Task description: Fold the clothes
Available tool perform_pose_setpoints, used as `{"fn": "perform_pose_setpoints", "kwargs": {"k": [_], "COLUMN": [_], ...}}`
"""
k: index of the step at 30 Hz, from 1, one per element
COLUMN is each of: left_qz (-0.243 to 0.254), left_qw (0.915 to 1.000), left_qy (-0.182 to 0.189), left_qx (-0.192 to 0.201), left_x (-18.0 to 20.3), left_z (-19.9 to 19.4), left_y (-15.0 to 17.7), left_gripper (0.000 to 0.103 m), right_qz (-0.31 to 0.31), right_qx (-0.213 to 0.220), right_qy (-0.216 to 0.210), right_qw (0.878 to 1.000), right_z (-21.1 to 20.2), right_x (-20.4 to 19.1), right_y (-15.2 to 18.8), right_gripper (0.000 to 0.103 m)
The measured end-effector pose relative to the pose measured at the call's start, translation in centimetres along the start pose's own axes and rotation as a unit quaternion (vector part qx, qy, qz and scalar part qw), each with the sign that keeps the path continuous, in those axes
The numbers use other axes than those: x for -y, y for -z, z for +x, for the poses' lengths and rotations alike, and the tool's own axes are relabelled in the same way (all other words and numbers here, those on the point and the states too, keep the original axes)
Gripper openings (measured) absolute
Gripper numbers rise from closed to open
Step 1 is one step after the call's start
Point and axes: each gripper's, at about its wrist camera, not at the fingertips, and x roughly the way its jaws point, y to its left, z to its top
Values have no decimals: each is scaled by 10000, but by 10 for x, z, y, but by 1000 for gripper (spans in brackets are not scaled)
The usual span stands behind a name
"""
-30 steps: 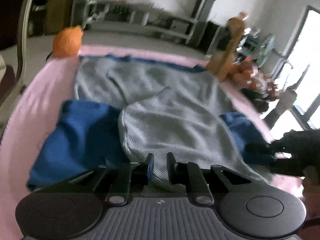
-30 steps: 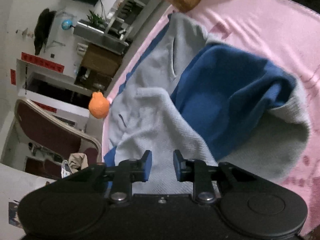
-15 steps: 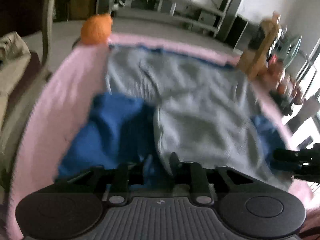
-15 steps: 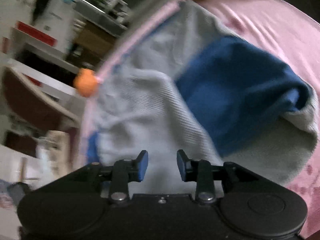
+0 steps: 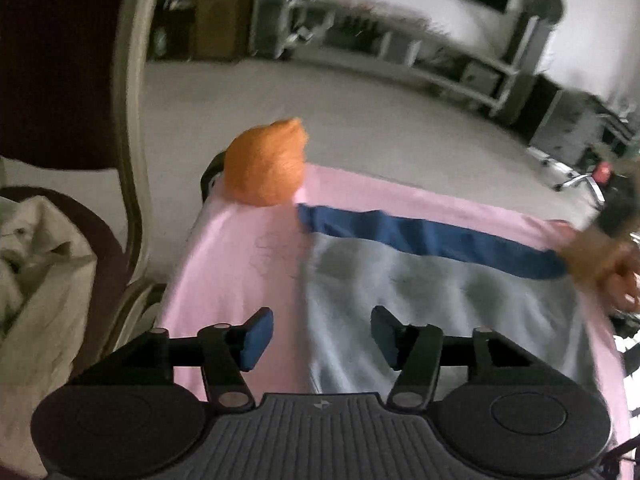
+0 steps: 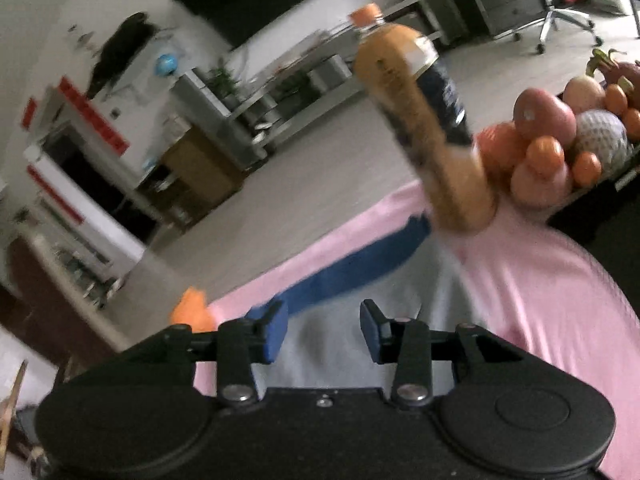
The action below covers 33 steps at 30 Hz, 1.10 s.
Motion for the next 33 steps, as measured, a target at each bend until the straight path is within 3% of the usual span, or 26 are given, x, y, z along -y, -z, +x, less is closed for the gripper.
{"fn": "perform_pose_setpoints", "kwargs": {"k": [6,11,15,17,18,19,21,22,23,26,33], "left_qz": [-134,155,272,326,359,399,472,507,542,611,1027], "left_qw": [9992,9993,9982,9982,9983,9984,9984,9982,9977,9955,9848], "left_qy": [-331,154,525,498,453,365,139,10,-119,-307,-398], "left_qx": [-197,-303,-58,64,114,171,279,331,383,662,1340], "left_x": [-20,-24,-22,-17,-13,-9,-1,3,6,13,31], "left_z": [70,113,126,131,134,134,133,131,129,108,9], "left_y": [-50,-62,-70,-73,-75,-75,-74,-73,-73,-68,-47], "left_gripper": [64,69,69,64,53,32,9,1,1,2,2], "right_qz": [-447,-476,-546,-529,-538,-548,-513,-500,-586,-833,-1126], "right_qx": [-135,-437,-538,-587,-504,-422,-287,-232,-181,117,416], "right_qy": [943,1138,1254,1300,1282,1264,1305,1337,1299,1223,1055], "right_qw": [9945,9914,9891,9884,9890,9896,9897,9895,9896,9889,9871], "right_z": [108,177,212,225,227,229,231,231,229,211,133], "right_x": [30,60,70,73,73,73,73,73,71,58,19], "right_y": [-35,-42,-41,-39,-38,-38,-38,-37,-35,-32,-32], "right_gripper": [39,38,39,39,39,39,33,16,6,5,5]}}
